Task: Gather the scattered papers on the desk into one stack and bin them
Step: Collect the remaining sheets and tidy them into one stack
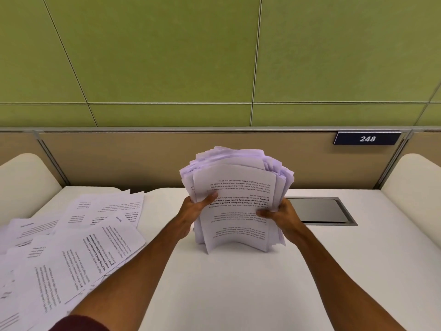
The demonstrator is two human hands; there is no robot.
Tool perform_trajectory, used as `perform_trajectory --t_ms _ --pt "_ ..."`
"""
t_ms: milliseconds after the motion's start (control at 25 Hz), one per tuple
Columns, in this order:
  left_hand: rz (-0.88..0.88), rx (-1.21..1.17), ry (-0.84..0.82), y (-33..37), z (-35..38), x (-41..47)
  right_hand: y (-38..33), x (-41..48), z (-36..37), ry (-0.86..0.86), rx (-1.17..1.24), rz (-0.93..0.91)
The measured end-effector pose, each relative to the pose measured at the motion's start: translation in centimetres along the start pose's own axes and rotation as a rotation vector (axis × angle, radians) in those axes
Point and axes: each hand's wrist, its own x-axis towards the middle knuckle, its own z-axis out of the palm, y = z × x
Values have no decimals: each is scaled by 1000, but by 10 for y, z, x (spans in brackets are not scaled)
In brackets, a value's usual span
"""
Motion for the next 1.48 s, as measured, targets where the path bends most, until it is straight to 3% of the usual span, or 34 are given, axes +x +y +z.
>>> perform_trajectory --t_ms 120,280,400,480,640,800,960,1120,1240,1360,1480 --pt "31 27 25 -13 -3 -3 6 -2 2 28 -35 33" --pt "117 109 130 -18 5 -11 -1 -3 3 -15 -313 -28" --pt "91 39 77 -7 -5 -13 -14 -3 -7 -202 -169 23" --pt "-59 43 1 -16 -16 -21 -7 -10 -5 -280 -87 209" --pt "-349 196 -66 -71 -38 -64 36 -50 13 -259 74 766" --pt "-361 256 77 -94 -63 -94 47 -69 20 -261 125 894" --pt "-382 235 84 -90 -73 -113 39 -73 47 -267 -17 877" --pt "-302 293 276 -92 -100 -133 43 -80 66 -270 -60 849" --pt "-276 134 458 -97 -134 -156 43 -93 83 -247 -133 809" --pt "-195 11 611 -96 -167 -181 49 -104 101 -143 -285 630" --pt "-184 99 701 -96 -209 -206 63 -113 116 23 -370 489"
